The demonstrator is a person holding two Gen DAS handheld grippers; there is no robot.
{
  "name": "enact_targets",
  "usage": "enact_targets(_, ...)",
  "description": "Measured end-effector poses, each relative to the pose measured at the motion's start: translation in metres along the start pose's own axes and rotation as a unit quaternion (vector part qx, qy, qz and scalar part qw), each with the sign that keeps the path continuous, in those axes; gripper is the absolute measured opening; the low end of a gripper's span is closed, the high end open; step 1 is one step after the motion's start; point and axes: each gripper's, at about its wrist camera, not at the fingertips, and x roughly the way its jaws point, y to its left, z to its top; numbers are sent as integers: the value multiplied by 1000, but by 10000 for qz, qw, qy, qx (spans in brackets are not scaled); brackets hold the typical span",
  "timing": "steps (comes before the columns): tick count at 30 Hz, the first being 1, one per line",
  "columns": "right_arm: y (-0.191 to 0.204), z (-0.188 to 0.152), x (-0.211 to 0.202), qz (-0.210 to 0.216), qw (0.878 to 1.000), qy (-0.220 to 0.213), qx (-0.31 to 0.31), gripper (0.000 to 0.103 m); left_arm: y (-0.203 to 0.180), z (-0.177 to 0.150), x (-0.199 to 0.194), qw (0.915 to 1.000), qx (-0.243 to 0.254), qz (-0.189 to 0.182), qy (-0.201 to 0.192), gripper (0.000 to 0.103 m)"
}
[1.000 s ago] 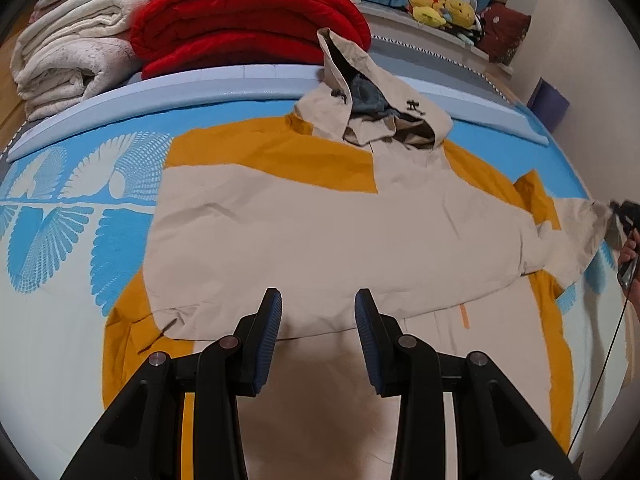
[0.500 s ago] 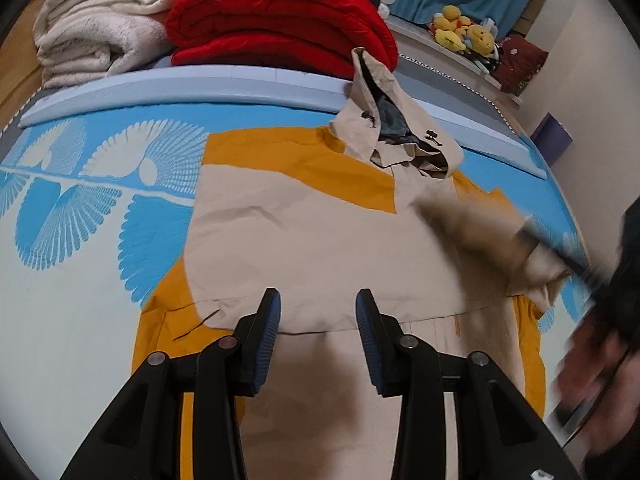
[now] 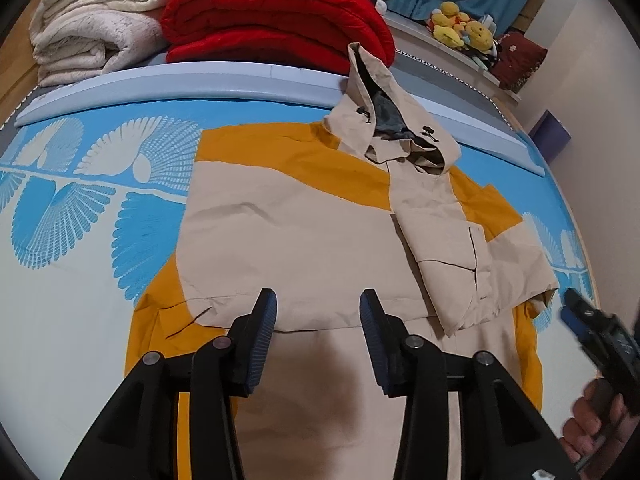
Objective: Fold large clothes
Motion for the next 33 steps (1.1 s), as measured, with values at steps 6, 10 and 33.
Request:
enact_targets(6,-48,-9,77,691,9841,967,1319,63,-17,-4,7,9994,306,-148,-19,13)
enact_targets(10,-62,-6,102,834,9781,873,1697,52,-31,-5,11,9982,547,-238,-56,11)
enact_targets(33,49,4,93,2504,9662,535,313,8,-20,-3,19,9989,328,-307,115,11)
